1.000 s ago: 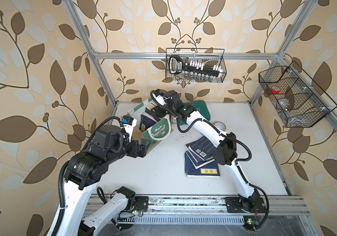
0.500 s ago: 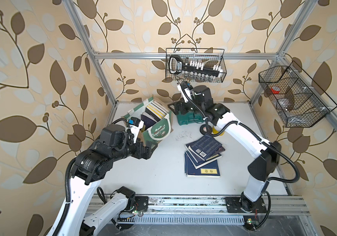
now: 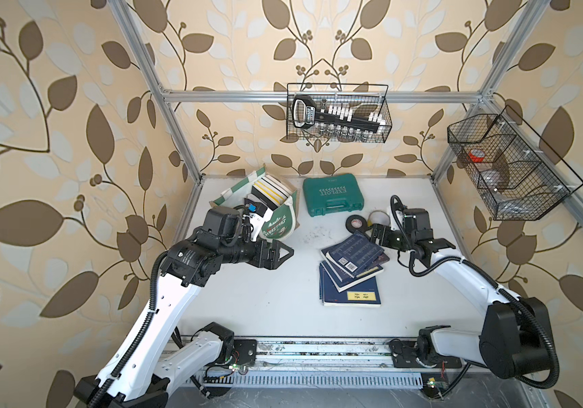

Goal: Put the books into the canvas bag
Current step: Pick up the book from the book.

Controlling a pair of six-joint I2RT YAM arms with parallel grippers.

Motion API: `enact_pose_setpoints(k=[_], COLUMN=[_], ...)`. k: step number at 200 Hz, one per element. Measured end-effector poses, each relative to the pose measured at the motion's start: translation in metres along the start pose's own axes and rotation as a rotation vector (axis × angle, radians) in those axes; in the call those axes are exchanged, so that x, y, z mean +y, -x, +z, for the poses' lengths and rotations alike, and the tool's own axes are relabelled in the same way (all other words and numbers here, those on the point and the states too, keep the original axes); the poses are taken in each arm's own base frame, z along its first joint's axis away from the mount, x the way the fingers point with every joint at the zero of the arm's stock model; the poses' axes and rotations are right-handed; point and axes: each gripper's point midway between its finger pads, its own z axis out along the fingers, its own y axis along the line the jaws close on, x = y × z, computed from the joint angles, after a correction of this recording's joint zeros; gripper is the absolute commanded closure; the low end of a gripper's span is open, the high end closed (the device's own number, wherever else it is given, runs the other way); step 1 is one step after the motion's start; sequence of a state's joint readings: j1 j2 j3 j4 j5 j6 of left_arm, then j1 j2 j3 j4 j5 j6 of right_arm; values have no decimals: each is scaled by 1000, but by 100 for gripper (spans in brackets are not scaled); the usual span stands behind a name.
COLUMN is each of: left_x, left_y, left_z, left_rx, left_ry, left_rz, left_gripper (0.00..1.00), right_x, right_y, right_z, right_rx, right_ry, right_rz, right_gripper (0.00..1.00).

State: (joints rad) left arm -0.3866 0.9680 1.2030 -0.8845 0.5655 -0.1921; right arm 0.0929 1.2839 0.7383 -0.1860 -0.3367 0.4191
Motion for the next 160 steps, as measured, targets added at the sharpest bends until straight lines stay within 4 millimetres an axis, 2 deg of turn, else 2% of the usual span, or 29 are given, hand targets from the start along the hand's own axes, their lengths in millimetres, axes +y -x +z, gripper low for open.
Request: enact_pose_setpoints(k=[20, 67, 119, 160], left_x=[1, 14, 32, 42], left_y=[1, -12, -39, -50], left_z=[13, 48, 86, 109], left_rx=[13, 72, 160, 194], left_ry=[-22, -40, -16, 3], left_rz=[-15, -85, -168, -211], left_gripper=[1, 1, 1, 1], right_x=[-16, -20, -7, 4], right_y=[-15, -23, -23, -29], right_z=[5, 28, 35, 38], right_rx=[31, 76, 80, 94], right_ry=[0, 42, 120, 130], right_rz=[41, 47, 1, -49], right_gripper=[4, 4, 5, 5])
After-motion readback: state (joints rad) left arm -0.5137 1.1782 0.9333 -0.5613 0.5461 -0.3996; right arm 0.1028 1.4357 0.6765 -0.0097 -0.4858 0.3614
